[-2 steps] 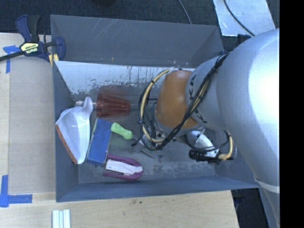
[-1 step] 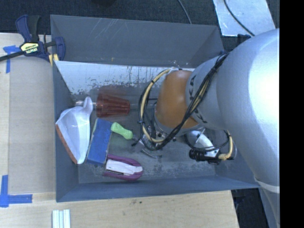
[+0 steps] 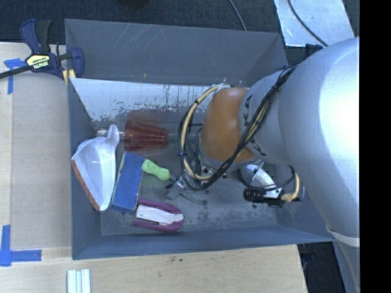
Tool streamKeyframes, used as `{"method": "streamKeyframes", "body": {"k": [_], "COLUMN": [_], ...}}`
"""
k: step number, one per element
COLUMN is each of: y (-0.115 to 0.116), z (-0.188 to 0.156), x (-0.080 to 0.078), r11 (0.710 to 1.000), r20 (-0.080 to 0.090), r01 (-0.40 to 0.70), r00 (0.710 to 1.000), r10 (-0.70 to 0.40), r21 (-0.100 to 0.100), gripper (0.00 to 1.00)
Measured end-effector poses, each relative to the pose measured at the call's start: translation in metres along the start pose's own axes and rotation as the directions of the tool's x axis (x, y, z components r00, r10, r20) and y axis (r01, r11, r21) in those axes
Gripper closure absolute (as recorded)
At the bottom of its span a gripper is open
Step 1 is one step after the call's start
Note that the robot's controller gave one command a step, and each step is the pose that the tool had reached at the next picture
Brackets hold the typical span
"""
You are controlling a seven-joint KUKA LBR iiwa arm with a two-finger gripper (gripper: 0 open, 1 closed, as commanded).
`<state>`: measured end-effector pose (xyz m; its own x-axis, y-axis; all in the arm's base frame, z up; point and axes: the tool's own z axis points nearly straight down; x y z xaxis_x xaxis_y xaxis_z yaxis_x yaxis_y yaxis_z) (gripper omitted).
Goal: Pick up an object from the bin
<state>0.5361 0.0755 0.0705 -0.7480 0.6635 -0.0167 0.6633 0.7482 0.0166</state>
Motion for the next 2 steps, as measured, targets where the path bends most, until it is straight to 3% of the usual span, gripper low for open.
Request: {"method": "streamKeyframes", "body": {"k": [2], "y": [0.011], "z": [0.001], "x": [-0.006], "r11": [1.0], "r20": [-0.001], "r01": [0.003], "r00": [1.0], "r10": [-0.003], "r21": [0.002], "gripper": [0.0]}}
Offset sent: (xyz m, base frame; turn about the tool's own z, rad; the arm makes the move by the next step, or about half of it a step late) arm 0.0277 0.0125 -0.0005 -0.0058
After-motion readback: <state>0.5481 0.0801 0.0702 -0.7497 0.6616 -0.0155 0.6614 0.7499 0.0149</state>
